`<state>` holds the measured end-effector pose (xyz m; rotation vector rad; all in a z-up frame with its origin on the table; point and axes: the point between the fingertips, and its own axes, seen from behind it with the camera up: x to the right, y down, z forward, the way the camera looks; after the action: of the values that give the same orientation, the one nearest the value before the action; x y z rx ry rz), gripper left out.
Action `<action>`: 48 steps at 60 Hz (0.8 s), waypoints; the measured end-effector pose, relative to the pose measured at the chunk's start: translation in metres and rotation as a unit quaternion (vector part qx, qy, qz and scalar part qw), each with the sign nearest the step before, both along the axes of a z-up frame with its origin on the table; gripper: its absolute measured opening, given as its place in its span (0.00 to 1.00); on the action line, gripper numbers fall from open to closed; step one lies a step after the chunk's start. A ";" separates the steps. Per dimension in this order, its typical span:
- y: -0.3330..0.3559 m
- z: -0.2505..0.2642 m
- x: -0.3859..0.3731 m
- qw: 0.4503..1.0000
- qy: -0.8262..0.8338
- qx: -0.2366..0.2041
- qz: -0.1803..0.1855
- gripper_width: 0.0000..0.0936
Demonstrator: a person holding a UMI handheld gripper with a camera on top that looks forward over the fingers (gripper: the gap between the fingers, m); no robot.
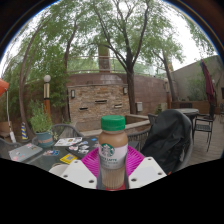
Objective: Pour water
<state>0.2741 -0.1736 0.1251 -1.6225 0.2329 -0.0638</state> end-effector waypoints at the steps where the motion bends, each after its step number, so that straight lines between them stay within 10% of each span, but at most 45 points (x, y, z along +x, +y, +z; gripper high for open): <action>1: -0.004 -0.006 0.002 1.000 0.001 -0.005 0.001 0.33; 34: -0.018 -0.051 0.050 0.998 -0.043 -0.044 -0.032 0.36; 42: -0.024 -0.051 0.057 0.998 -0.036 -0.048 -0.037 0.54; 48: -0.035 -0.082 0.060 0.991 0.002 -0.126 -0.048 0.86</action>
<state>0.3343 -0.2088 0.0428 -1.8625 0.3147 -0.1695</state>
